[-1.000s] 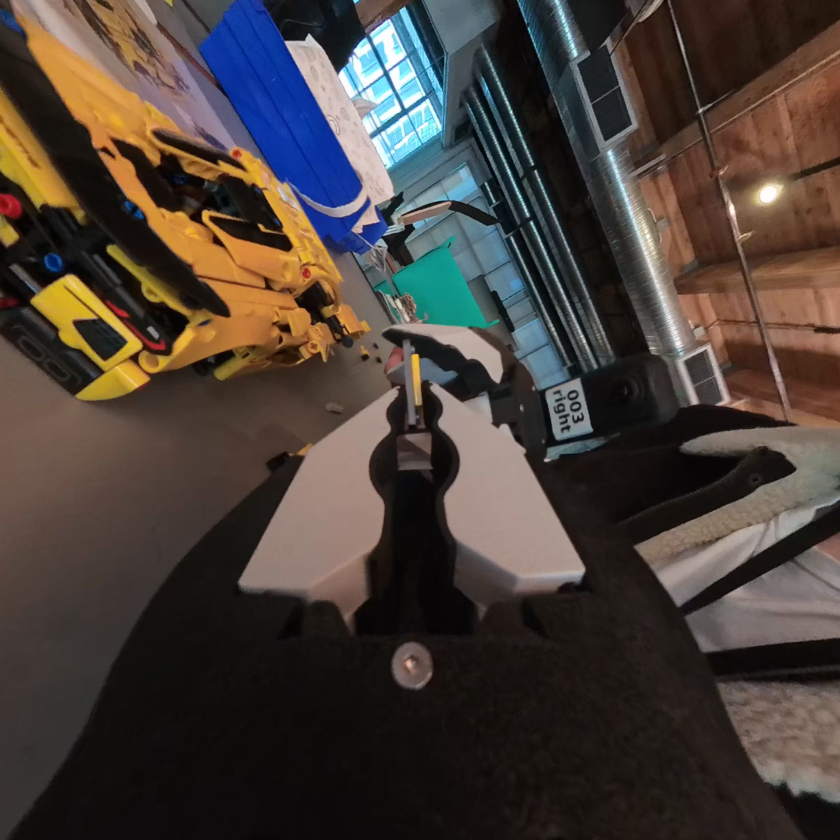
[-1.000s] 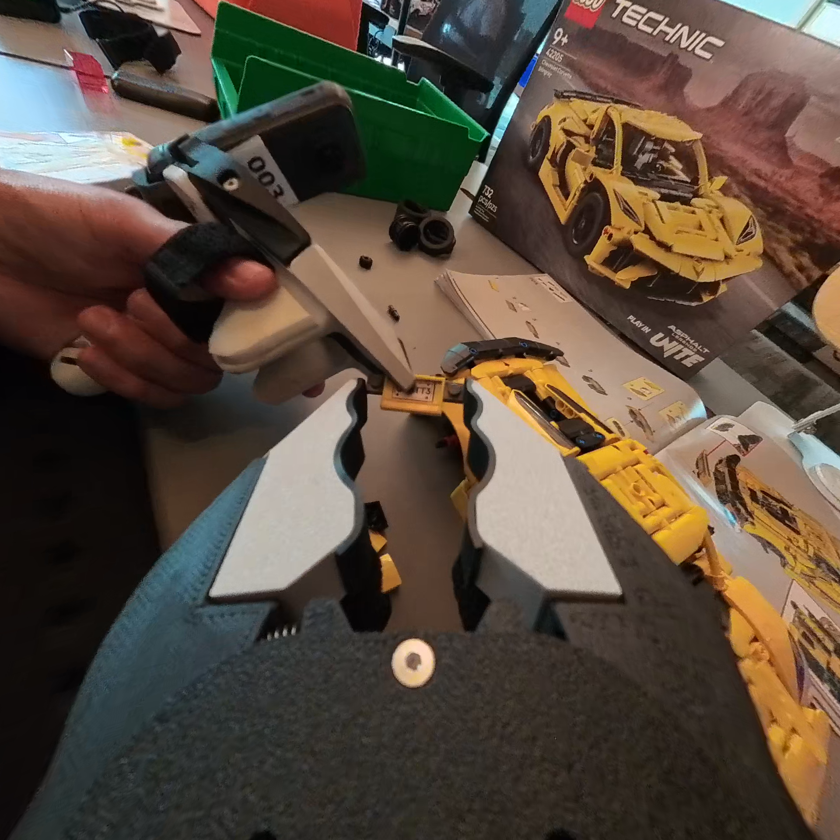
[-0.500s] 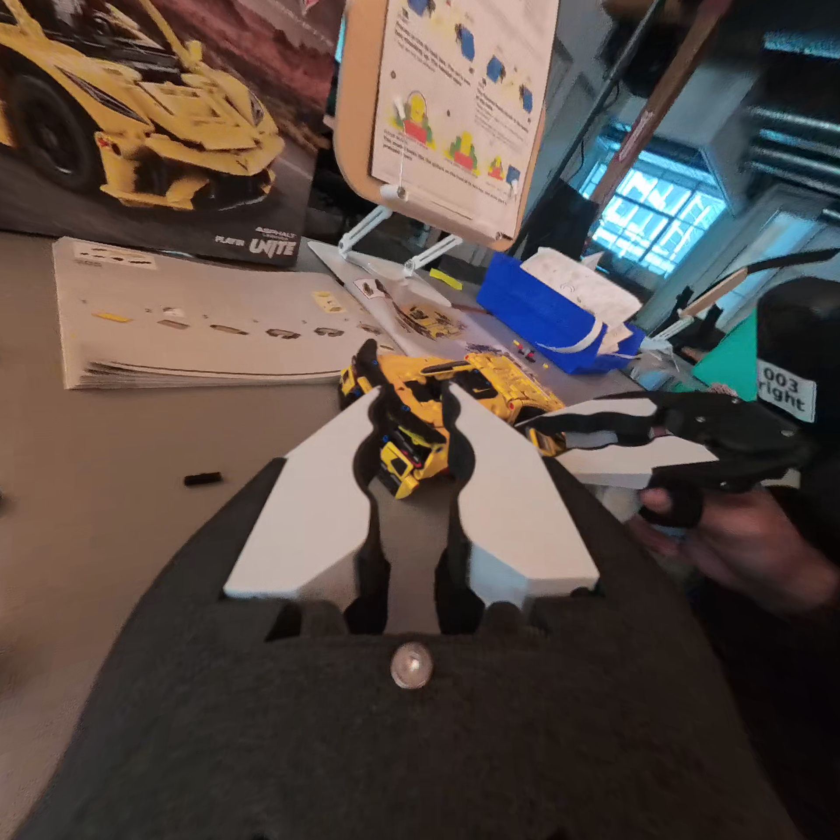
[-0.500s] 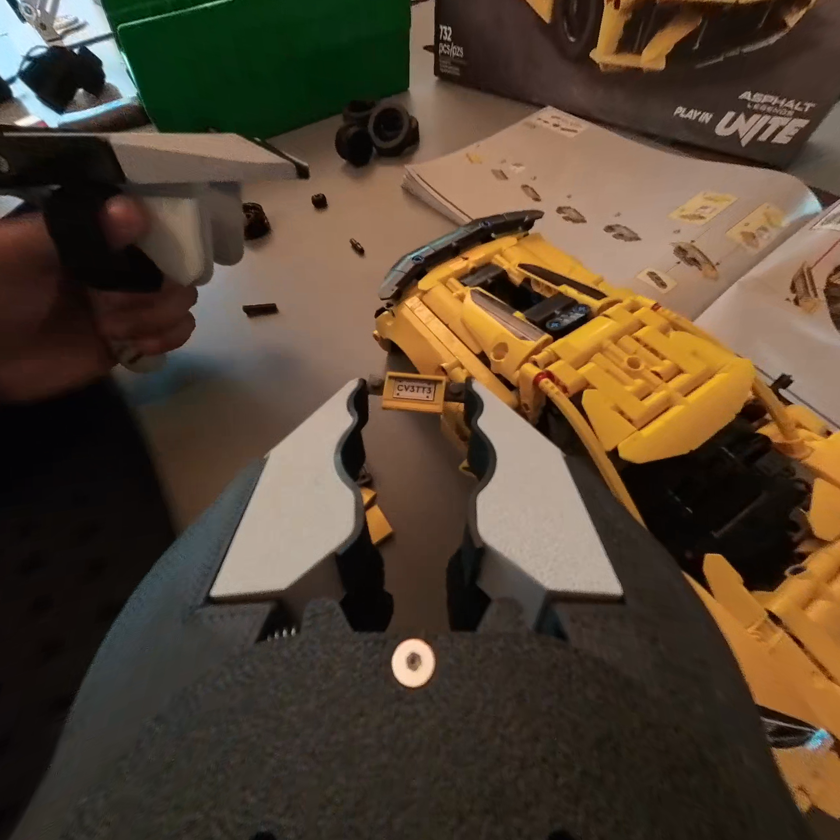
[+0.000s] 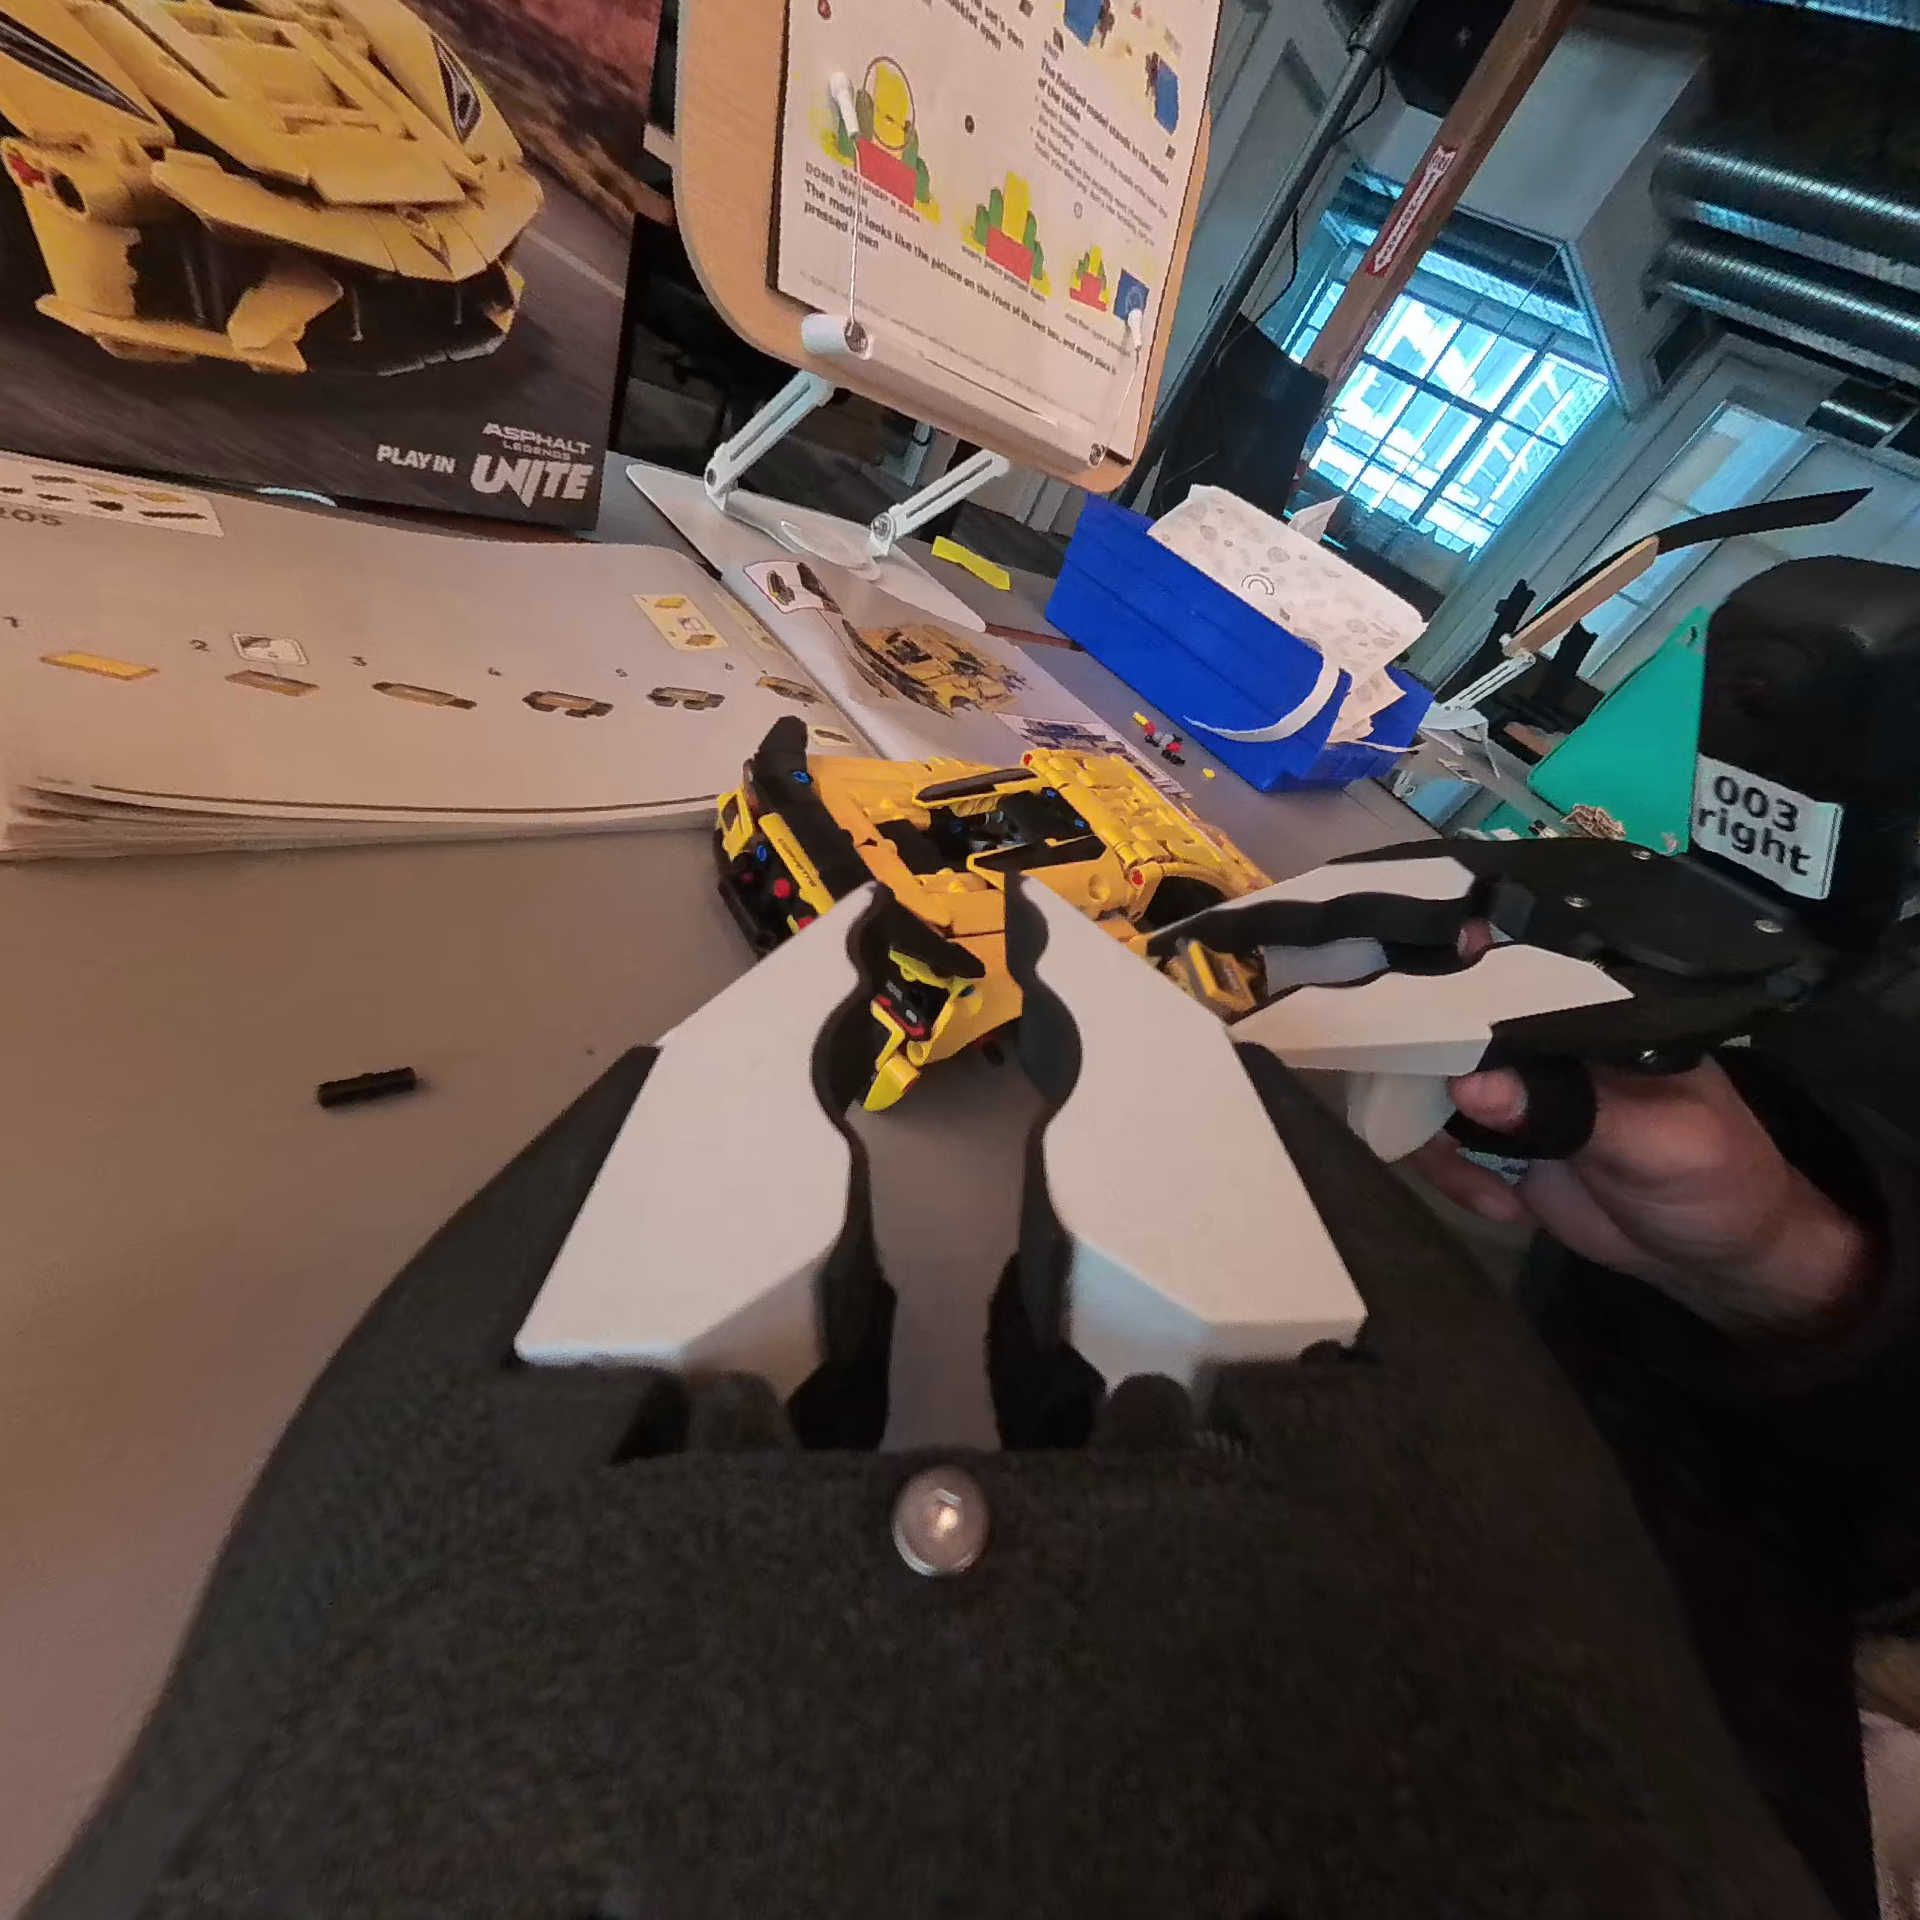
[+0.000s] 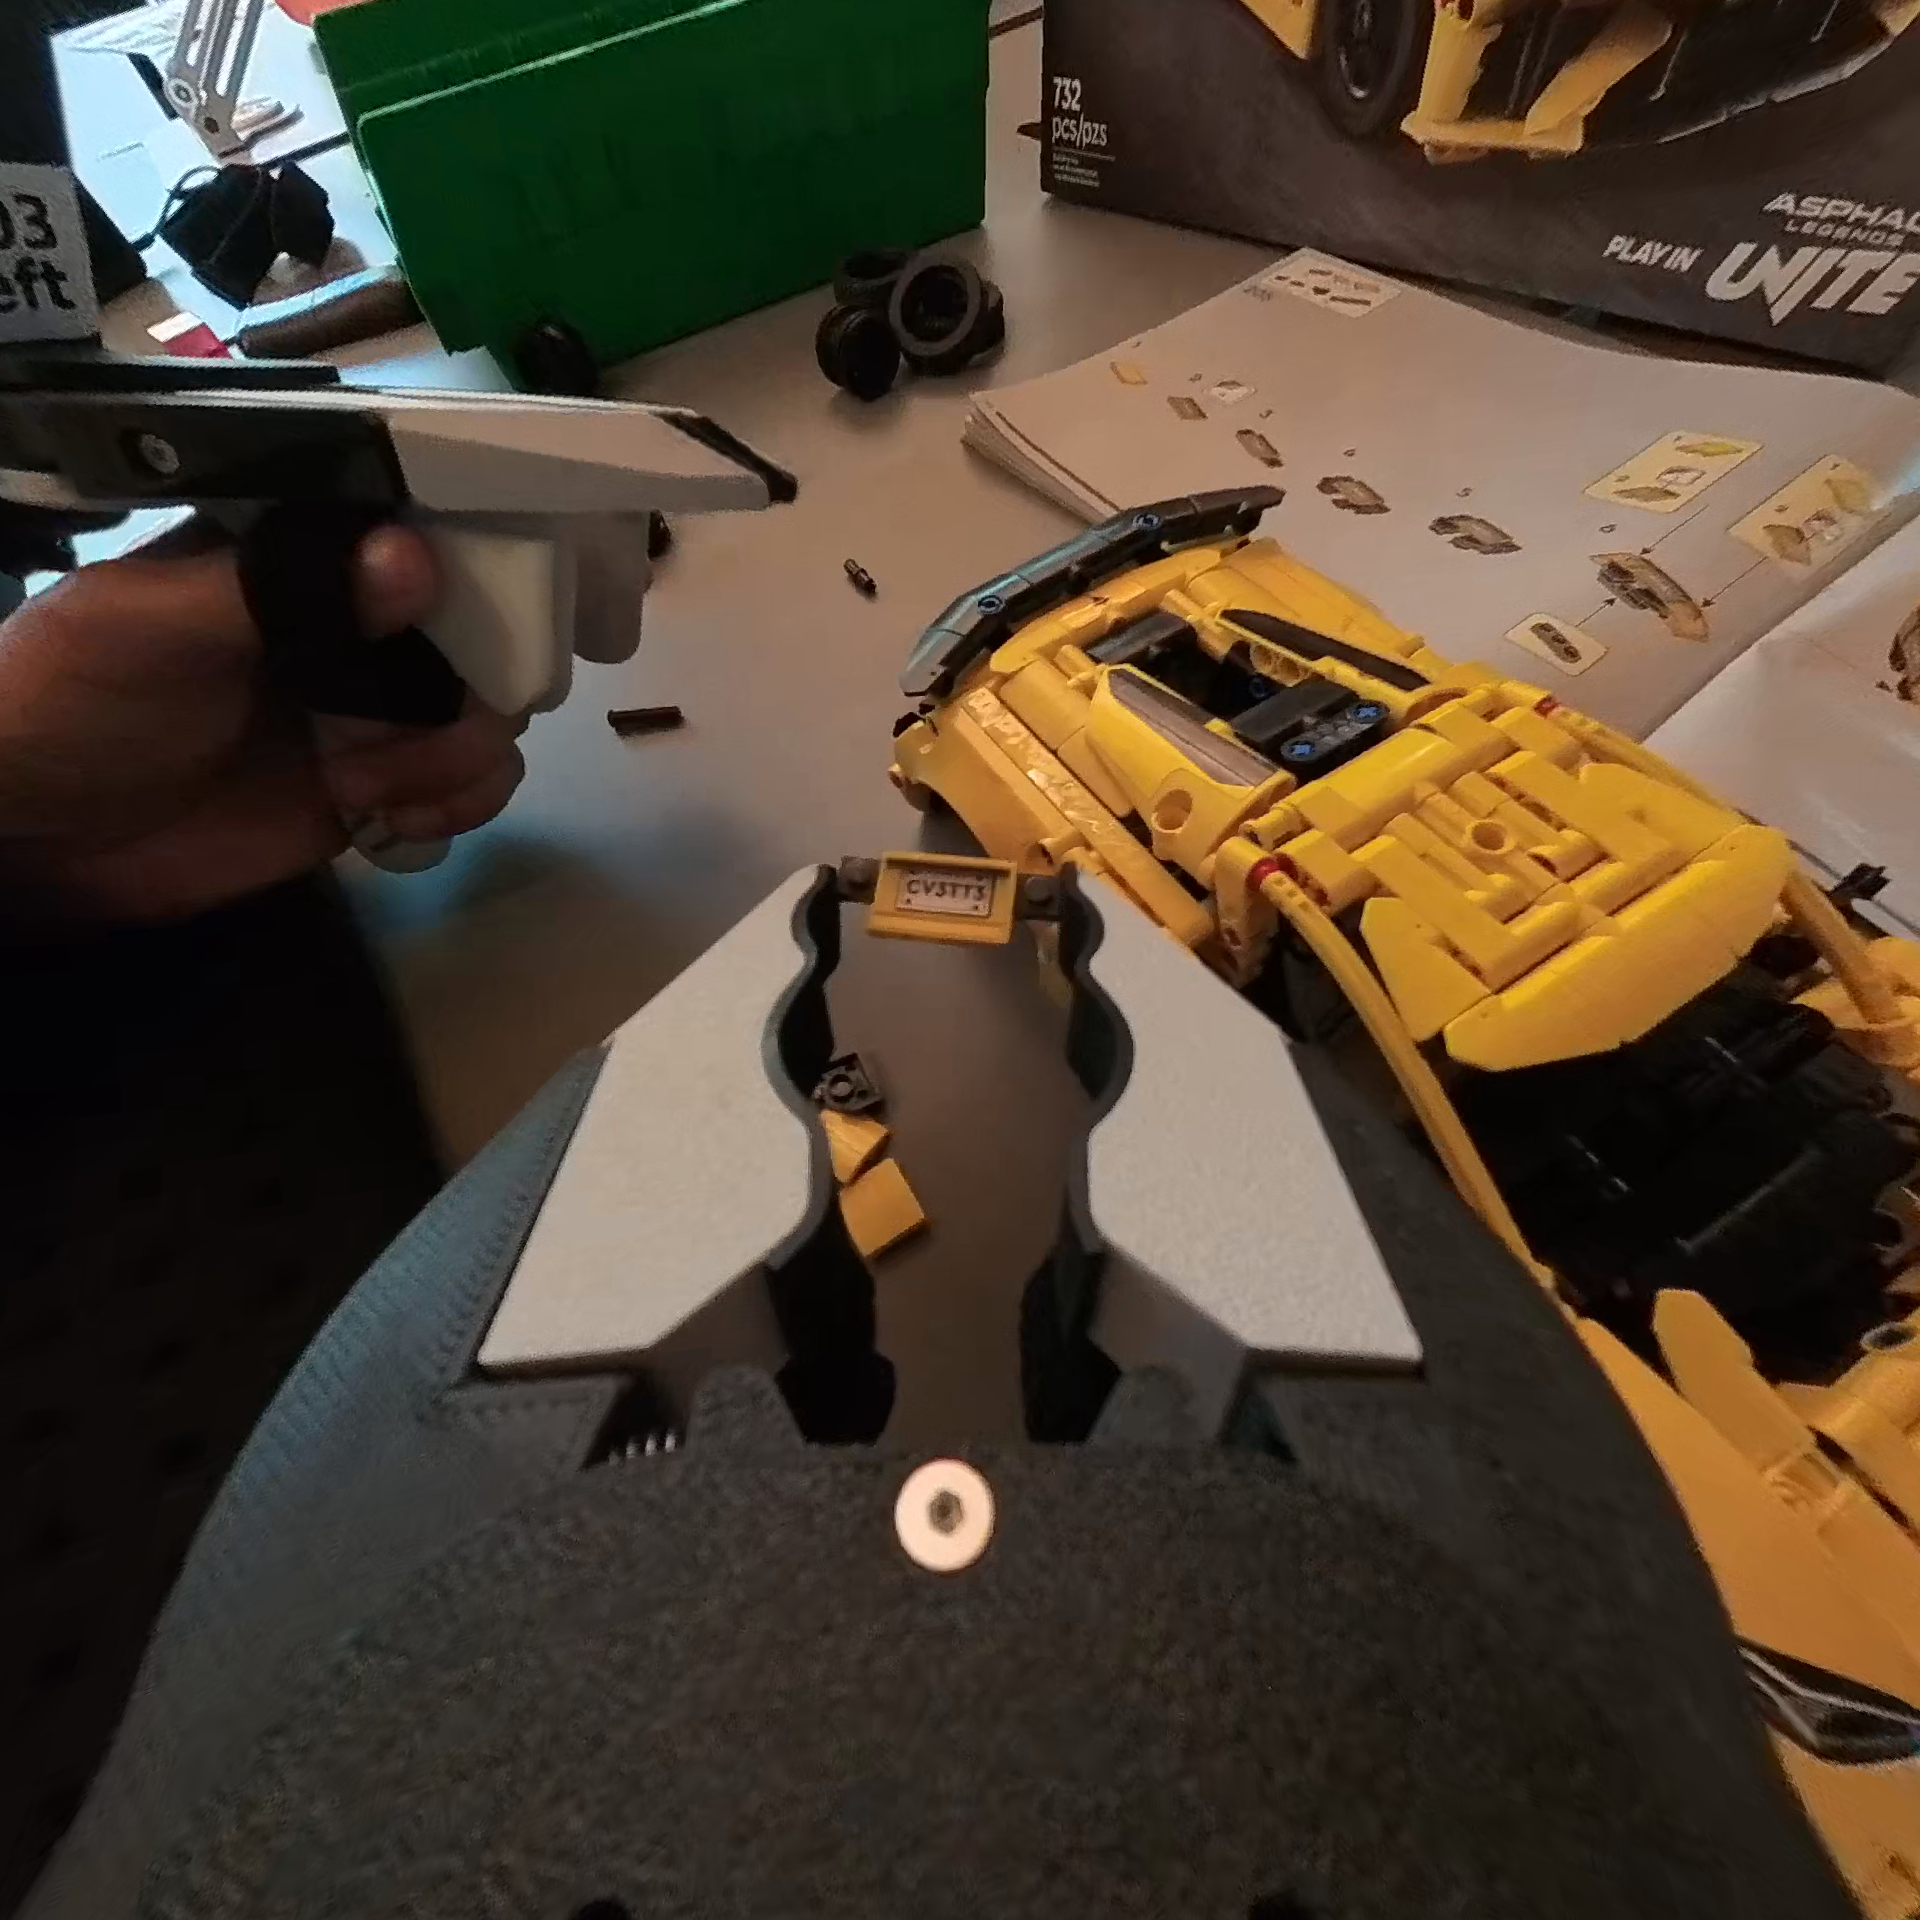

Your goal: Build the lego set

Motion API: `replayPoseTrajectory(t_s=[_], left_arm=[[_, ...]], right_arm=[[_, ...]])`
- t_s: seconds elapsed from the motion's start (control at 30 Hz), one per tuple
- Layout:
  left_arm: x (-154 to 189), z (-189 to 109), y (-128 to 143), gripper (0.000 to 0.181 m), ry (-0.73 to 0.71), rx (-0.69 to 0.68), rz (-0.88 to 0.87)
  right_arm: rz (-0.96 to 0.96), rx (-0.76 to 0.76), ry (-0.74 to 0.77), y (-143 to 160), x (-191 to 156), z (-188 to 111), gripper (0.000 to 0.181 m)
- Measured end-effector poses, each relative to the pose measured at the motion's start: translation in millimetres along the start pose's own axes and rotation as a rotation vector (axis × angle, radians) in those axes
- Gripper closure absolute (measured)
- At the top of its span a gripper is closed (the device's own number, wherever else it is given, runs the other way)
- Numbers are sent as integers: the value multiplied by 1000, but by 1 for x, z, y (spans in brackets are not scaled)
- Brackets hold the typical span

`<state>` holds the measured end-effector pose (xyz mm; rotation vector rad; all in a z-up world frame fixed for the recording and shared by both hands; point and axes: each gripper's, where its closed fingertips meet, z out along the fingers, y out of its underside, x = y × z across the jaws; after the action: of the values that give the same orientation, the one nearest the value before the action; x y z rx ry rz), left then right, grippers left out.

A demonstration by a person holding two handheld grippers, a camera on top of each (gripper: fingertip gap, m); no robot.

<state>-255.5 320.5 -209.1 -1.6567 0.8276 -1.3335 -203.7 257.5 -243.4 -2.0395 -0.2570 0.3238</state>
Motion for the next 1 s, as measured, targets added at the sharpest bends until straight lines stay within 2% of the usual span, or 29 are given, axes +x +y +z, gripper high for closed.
replayPoseTrajectory(t_s=[0.07,0.13,0.17,0.27,0.3,0.33,0.53,0.63,0.87,1.0], left_arm=[[7,2,1,160,37,-4,6],[27,6,10,160,150,-51,-9],[41,9,19,160,233,-100,-28],[76,10,46,156,437,-259,-89],[77,10,47,165,444,-260,-87],[75,10,46,158,433,-253,-84],[79,7,44,158,472,-246,-102],[84,3,38,172,529,-221,-135],[91,-4,32,175,614,-214,-197],[95,-7,37,175,639,-262,-183]], right_arm=[[8,10,-11,-1,-1,-2,139],[-14,35,-68,-5,-12,-4,139],[-57,60,-93,-10,-22,-5,139],[-256,63,-24,-9,-29,-3,139],[-299,69,-10,-9,-30,-2,139],[-338,96,-15,-11,-34,-3,139],[-634,179,60,-18,-44,-4,139],[-737,196,57,-17,-50,-3,139],[-820,253,57,-22,-57,-9,139],[-879,254,12,-18,-60,-13,139]])
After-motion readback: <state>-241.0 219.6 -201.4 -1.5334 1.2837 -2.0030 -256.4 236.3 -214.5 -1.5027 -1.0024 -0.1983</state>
